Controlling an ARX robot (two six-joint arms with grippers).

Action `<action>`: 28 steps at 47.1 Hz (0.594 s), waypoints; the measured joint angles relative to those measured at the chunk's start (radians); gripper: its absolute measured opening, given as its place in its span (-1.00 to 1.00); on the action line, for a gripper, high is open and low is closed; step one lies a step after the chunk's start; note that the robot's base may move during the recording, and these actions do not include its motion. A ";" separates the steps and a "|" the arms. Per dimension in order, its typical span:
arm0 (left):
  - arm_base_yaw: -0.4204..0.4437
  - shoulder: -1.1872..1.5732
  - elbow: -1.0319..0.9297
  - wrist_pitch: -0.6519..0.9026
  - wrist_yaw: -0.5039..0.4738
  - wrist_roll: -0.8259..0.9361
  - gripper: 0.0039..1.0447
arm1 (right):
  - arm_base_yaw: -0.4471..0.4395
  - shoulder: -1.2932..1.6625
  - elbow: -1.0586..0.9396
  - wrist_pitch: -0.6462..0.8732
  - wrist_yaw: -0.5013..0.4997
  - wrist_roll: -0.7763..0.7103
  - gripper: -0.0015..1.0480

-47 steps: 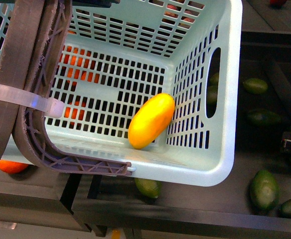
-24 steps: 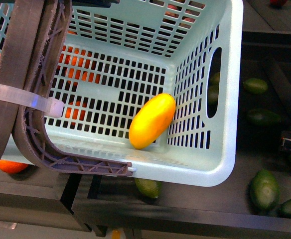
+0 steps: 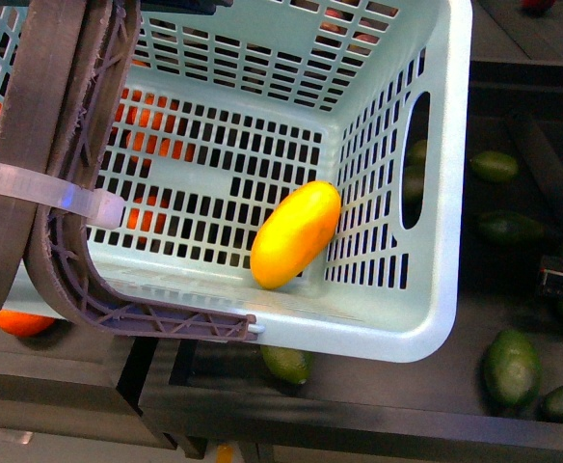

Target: Pick mango and avocado into basket

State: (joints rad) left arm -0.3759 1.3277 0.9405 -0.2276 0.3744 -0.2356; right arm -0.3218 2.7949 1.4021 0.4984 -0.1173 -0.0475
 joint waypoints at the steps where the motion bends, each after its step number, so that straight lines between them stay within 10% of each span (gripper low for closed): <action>1: 0.000 0.000 0.000 0.000 0.000 0.000 -0.86 | 0.000 0.000 -0.001 0.001 0.000 0.000 0.85; 16: 0.000 0.000 0.000 0.000 0.000 0.000 -0.86 | 0.002 0.000 -0.016 0.004 0.003 0.002 0.84; 28: 0.000 0.000 0.000 0.000 0.000 0.000 -0.86 | 0.002 -0.001 -0.021 0.005 0.004 0.003 0.38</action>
State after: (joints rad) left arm -0.3759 1.3277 0.9405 -0.2276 0.3744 -0.2356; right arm -0.3199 2.7941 1.3811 0.5037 -0.1135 -0.0448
